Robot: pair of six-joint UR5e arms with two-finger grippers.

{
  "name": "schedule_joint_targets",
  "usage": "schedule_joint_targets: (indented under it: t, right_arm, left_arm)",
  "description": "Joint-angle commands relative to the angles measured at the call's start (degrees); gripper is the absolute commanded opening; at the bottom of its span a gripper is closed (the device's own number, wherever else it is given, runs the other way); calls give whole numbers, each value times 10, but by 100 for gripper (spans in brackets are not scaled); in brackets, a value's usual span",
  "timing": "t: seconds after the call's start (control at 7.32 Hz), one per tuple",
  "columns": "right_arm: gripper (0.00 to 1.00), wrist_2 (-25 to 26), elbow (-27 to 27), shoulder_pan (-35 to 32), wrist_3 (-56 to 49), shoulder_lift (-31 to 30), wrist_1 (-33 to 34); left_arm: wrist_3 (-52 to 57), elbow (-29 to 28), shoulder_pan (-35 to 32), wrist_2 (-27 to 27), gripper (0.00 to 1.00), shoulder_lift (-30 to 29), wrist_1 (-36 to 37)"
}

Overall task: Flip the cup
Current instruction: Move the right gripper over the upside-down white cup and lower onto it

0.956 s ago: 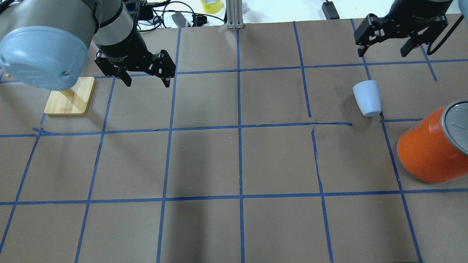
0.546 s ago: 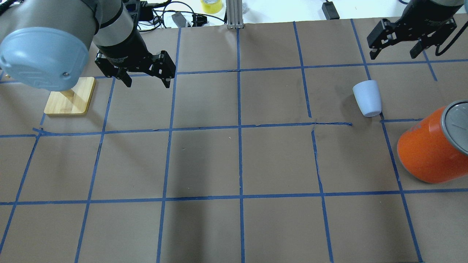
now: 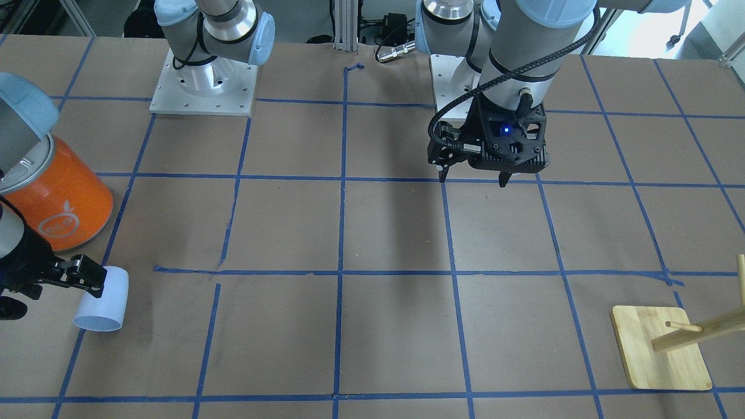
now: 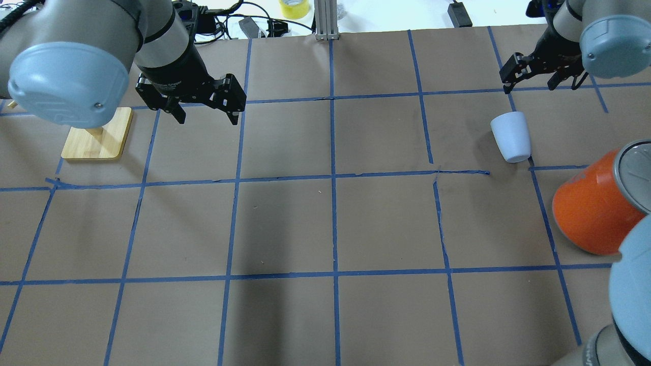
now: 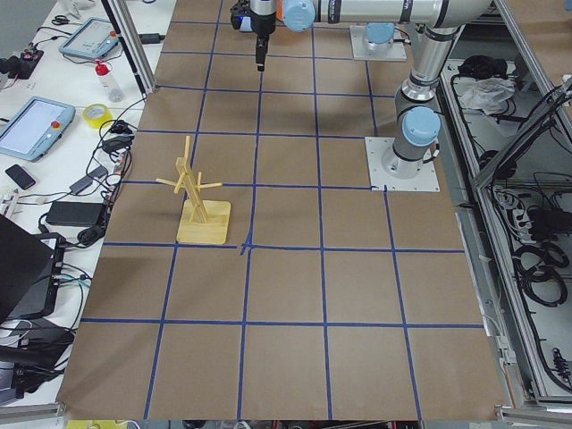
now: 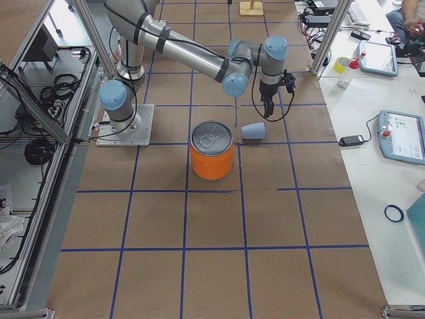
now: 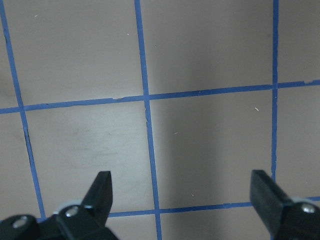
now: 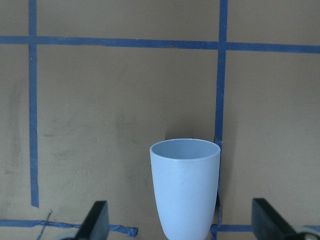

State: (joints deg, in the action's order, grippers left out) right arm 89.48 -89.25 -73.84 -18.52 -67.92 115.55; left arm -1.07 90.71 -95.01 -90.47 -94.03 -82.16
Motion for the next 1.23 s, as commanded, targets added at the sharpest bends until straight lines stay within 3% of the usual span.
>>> schedule_joint_targets:
  t: [0.0,0.41,1.09]
  right_arm:
    - [96,3,-35,15,-14,21,37]
    - [100,3,-51,27,-7,53,93]
    - [100,0,-64,27,9,64,96]
  left_arm:
    - [-1,5,0,0,97,1,5]
    - [0,7,0,0,97,0,6]
    - [0,8,-1,-1,97,0,5]
